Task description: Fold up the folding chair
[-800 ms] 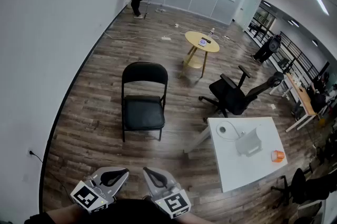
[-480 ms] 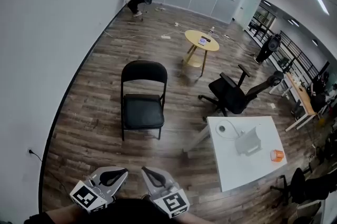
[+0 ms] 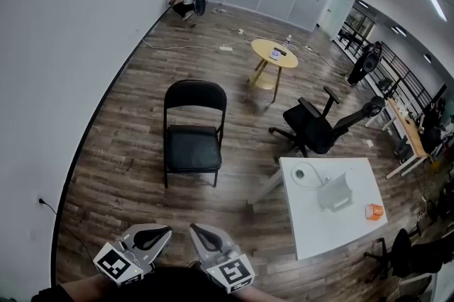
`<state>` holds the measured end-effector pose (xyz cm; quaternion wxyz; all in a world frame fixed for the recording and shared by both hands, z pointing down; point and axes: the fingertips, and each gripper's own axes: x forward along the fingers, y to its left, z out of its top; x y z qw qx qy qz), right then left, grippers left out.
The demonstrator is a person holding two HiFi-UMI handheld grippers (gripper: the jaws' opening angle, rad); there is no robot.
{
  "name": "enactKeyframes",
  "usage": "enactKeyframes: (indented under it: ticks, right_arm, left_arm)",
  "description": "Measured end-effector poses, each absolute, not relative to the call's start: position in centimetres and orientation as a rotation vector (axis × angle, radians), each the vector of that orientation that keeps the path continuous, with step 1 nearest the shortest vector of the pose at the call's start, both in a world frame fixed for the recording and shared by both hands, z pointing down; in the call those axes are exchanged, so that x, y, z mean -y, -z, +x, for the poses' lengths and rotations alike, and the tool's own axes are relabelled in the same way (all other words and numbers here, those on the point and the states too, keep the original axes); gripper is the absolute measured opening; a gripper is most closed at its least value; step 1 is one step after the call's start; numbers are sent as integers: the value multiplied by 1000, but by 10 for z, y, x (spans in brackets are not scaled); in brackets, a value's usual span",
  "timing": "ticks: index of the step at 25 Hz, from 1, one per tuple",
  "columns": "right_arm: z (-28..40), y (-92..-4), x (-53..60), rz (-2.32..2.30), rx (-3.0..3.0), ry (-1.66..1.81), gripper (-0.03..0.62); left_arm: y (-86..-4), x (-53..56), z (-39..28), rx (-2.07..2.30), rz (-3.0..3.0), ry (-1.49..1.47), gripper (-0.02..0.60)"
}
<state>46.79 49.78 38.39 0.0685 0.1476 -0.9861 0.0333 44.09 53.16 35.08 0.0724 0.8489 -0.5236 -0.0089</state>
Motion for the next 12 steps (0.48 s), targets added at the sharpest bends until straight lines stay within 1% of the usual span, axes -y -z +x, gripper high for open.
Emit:
enactKeyframes:
  ticks: [12]
  right_arm:
    - [484,-387,-468,337,3010,-145,0]
  left_arm:
    - [-354,-505,462,1684,2491,2,2]
